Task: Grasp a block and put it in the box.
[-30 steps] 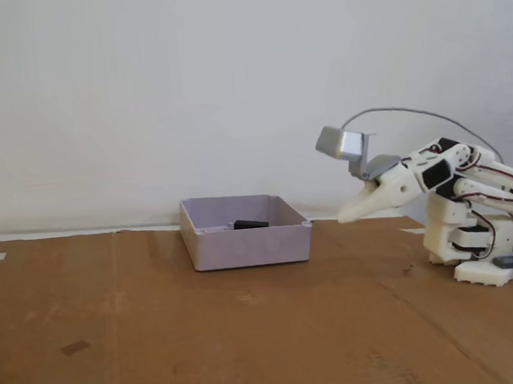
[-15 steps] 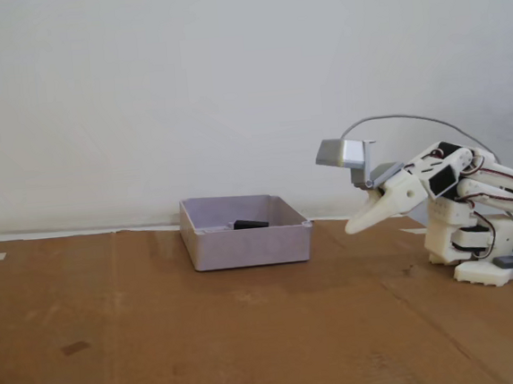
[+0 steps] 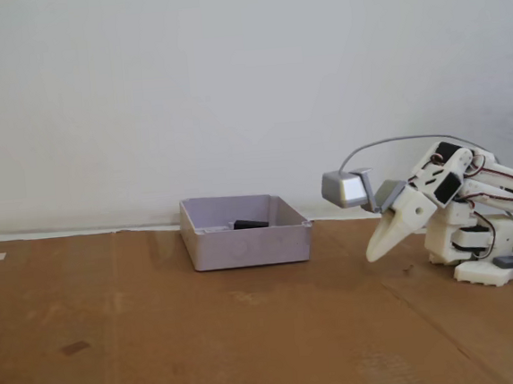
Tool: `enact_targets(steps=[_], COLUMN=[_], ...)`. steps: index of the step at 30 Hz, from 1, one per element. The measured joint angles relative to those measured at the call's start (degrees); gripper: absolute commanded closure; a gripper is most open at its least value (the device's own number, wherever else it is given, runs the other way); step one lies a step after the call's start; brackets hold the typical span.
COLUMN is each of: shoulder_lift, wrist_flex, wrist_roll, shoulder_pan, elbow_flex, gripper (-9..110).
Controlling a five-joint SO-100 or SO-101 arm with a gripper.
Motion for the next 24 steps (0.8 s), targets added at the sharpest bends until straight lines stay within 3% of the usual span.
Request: enact_targets(steps=[8,24], shoulder_lift=[0.0,0.4], wrist_flex=[7.4,9.4], wrist_roll=[-4.7,-17.1], shoulder_pan=[0.0,0.0], elbow_flex=[0.0,0.0], gripper=[101,101])
